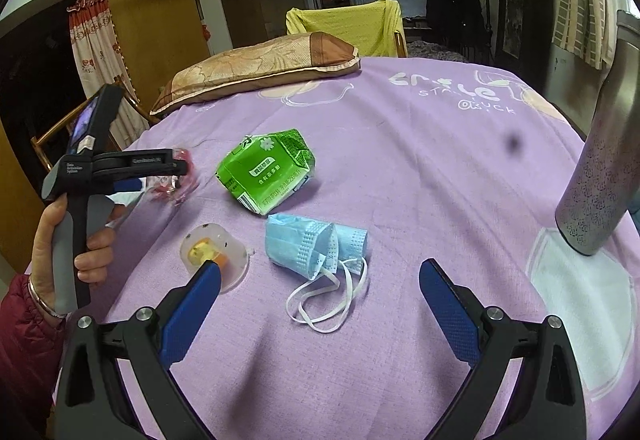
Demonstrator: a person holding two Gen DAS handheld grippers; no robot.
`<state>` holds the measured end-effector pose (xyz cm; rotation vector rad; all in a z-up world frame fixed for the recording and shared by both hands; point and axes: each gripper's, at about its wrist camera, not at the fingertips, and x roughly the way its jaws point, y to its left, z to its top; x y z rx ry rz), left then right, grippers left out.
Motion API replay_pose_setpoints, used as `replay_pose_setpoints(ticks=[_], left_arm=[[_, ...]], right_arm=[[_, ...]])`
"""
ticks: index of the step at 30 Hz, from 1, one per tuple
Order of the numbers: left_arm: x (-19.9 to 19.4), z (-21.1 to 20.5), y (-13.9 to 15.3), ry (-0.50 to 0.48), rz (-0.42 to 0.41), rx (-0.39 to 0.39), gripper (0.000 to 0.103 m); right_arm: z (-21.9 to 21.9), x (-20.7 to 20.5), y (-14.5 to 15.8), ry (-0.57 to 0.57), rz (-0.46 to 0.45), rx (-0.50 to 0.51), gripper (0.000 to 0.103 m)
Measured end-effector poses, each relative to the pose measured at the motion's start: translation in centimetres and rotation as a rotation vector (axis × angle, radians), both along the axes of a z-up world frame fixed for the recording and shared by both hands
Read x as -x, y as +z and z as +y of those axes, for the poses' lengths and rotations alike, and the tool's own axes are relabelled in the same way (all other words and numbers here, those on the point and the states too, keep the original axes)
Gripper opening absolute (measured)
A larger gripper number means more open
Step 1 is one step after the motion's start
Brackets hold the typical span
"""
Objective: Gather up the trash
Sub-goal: 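Grasp the red pastry packet with the left tool while the right tool grasps the clear cup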
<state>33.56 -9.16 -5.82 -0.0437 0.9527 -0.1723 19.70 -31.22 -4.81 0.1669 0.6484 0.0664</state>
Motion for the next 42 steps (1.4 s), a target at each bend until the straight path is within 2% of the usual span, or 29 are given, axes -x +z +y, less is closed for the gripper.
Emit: replay_pose_setpoints(ticks=[2,6,9,16,18,20,21,22,23,26,29,32,36,42], left_arm=[[0.1,0.9,0.5,0.008,-0.013,0.036,0.097],[0.3,0.8,0.6,-0.065,0.010,0.139,0.097],[0.3,-0.2,0.2,-0.097,0.023,0.127,0.097],[-0.3,-1.1,-1.3,-0.089,0.041,0.066,0.096],[0.0,-1.3,-1.0,-0.094,0.013,0.042,0.089],[0.4,-1.7,-0.6,-0.122,-0.010,0.035,0.074],[0.6,-1.8,-0.5,-0.139,-0.010,0.047,0.068],[0.6,-1.9,-0.5,-0.154,-0.007,0.059,0.056],[0.6,-1.9,-0.5,-0.169,-0.001,0.073,0.050],[0.8,-1.7,0.1,-0.173,-0.012,0.098,0.049],[1.5,-1.2,1.7,-0.140,-0.093,0.070,0.049],[2.0,-0.6,2.9,-0.130,-0.134,0.082,0.049],[2.1,-0.1,3.3,-0.118,-0.145,0.084,0.049],[2.1,0.7,3.3,-0.110,-0.134,0.108,0.049]], right_arm=[[-0.1,0.1,0.1,0.002,-0.005,-0.010,0.098],[-0.1,0.2,0.1,0.004,-0.007,-0.015,0.098],[-0.1,0.3,0.2,0.008,-0.004,-0.016,0.098],[0.0,0.7,0.4,0.021,-0.015,-0.019,0.098],[0.2,0.8,0.5,0.029,-0.016,-0.018,0.098],[0.3,0.8,0.5,0.039,-0.018,-0.017,0.098],[0.5,0.8,0.5,0.045,-0.021,-0.016,0.098],[0.5,0.8,0.5,0.049,-0.025,-0.015,0.098],[0.6,0.9,0.6,0.054,-0.029,-0.015,0.098],[0.7,1.1,0.7,0.071,-0.037,-0.023,0.098],[1.0,1.3,1.0,0.107,-0.057,-0.041,0.098],[1.7,1.5,1.3,0.152,-0.082,-0.045,0.098],[3.6,0.8,1.3,0.213,-0.063,-0.049,0.092],[7.2,-1.2,1.1,0.267,-0.004,0.013,0.082]])
